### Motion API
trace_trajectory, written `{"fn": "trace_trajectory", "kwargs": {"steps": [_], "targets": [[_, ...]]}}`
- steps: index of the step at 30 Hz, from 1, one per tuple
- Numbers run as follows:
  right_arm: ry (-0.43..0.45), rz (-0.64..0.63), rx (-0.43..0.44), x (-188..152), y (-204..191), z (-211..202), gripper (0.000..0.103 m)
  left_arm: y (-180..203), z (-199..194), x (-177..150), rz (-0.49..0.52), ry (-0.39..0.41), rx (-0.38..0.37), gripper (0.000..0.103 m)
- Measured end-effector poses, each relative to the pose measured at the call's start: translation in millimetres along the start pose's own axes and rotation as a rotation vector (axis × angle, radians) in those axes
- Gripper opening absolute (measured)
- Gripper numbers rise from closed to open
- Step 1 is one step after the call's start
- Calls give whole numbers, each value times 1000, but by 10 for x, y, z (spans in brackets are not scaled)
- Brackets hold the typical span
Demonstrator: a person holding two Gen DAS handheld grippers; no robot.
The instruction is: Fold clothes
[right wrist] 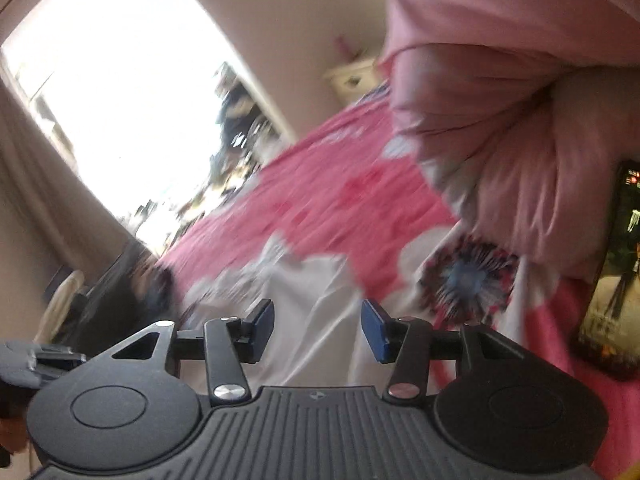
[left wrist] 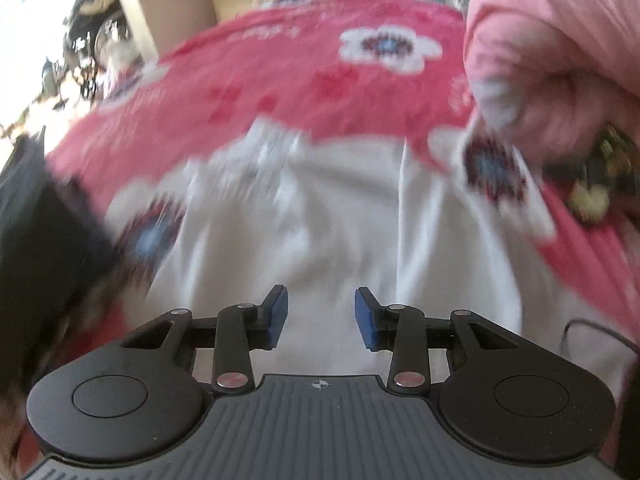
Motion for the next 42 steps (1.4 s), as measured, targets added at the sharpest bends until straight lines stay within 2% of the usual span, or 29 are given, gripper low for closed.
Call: {"fn": "trace_trajectory", "kwargs": {"steps": [2, 4, 6, 9, 13, 16, 19, 20, 21, 23, 24, 26, 29, 35, 39, 42], "targets": [[25, -35, -5, -138, 156, 63, 47, 178, 221, 231, -51, 49, -57, 37], [-18, -90, -42, -216, 220, 157, 46, 331, 438, 396, -104, 95, -122, 37], [-23, -134, -35, -170, 236, 257, 46, 459, 638, 522, -147, 130, -175, 37], [-21, -163, -15, -99, 294, 437, 45, 597, 953, 622, -184, 99, -242, 37], [-81, -154, 2, -182, 384, 666, 40, 794, 1332, 707, -135, 14, -274, 37], [-123, -153, -10, -256, 455, 764, 38, 895, 1467, 740, -122, 3, -309, 37], [-146, -122, -15, -298, 523, 806, 27, 937, 1543, 724, -115, -8, -322, 36], [-153, -102, -13, -309, 552, 820, 22, 944, 1560, 712, -113, -11, -324, 35], [-158, -78, -10, -318, 587, 834, 19, 951, 1577, 700, -111, -15, -325, 30], [-167, -28, -3, -336, 657, 866, 5, 964, 1611, 676, -107, -22, -328, 18], [-165, 0, 2, -343, 694, 878, 3, 966, 1626, 665, -108, -25, -331, 8], [-152, 69, 8, -349, 758, 860, 1, 920, 1617, 653, -146, -23, -351, 1], [-120, 203, 30, -361, 889, 820, 1, 762, 1529, 631, -231, 3, -388, 0], [-30, 561, 151, -396, 1220, 708, 0, 336, 1289, 538, -415, 93, -478, 0], [-7, 691, 193, -482, 1330, 687, 0, 121, 1280, 476, -543, 113, -525, 0], [1, 723, 190, -539, 1344, 685, 0, 86, 1324, 466, -598, 120, -528, 0]]}}
Point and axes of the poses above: each gripper's, at about its wrist camera, not at the fingertips, and z roughly the way its jaws point, y to its right, x to its top, the point moved 5 cm from there along z, roughly the way its jaws point, and after that the axes turned 12 degrees about x, right-handed, at the moved point
